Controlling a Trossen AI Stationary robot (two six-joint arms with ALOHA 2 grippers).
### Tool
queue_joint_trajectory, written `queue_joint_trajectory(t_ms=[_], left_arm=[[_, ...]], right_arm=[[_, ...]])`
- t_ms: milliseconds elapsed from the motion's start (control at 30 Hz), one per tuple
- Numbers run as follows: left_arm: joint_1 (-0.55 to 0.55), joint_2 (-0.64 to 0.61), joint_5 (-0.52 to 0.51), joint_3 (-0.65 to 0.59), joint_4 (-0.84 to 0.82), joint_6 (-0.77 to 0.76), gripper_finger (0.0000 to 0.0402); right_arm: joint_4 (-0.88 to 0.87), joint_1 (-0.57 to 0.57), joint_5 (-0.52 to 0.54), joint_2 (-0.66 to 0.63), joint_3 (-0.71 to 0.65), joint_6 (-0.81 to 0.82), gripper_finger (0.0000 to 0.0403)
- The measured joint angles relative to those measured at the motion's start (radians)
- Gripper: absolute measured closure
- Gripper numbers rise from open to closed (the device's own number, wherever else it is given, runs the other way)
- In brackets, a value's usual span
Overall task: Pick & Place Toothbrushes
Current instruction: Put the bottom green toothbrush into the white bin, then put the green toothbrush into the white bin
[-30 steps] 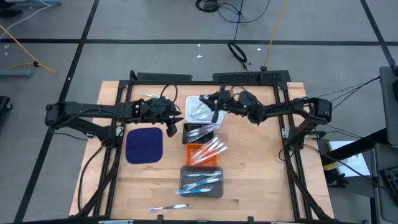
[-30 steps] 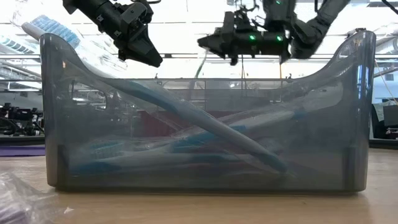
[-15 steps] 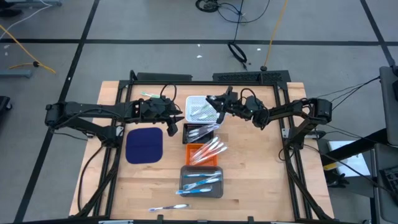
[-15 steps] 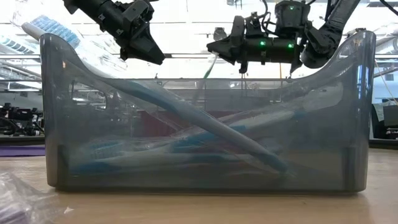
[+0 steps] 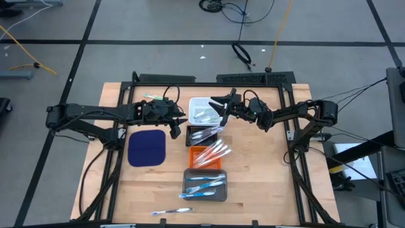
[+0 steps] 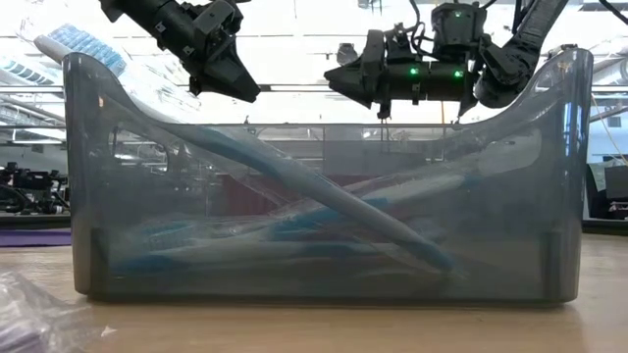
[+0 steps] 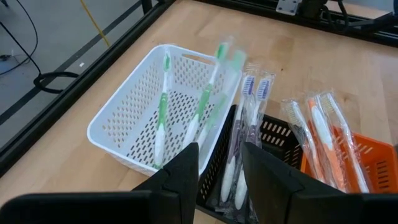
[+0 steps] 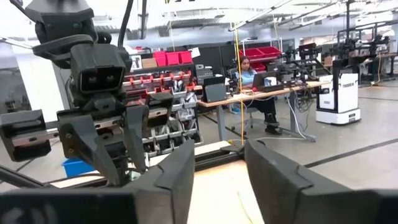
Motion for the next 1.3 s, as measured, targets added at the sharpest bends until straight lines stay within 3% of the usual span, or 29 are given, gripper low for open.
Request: queue_joint_trajectory(t_ms=[267, 500, 567, 700, 967, 1300], left_arm=[[0.000, 0.000, -0.020, 0.000, -0.001, 0.024, 0.0279], [0.014, 0.000, -0.321, 0.000, -0.060, 0.183, 0.0279], [0.051, 0.000, -0.342, 0.000, -0.089, 0.181, 0.0279], [0.164, 0.009, -0.263, 0.000, -0.154, 0.168, 0.0279], [0.399, 0.142, -0.068, -0.001, -0.223, 0.253, 0.0279], [0.564, 0.299, 0.032, 0.000, -0.209, 0.284, 0.0279]], right_arm=[[0.002, -0.002, 0.000, 0.000, 0.000, -0.034, 0.0233], [-0.006, 0.004, 0.000, 0.000, 0.000, -0.029, 0.0236], [-0.006, 0.009, -0.001, 0.000, 0.000, -0.028, 0.0238], [-0.006, 0.016, -0.002, 0.000, 0.000, -0.029, 0.0237], [-0.006, 0.025, -0.003, 0.000, 0.000, -0.026, 0.0240], [-0.006, 0.032, -0.004, 0.000, 0.000, -0.029, 0.0237]])
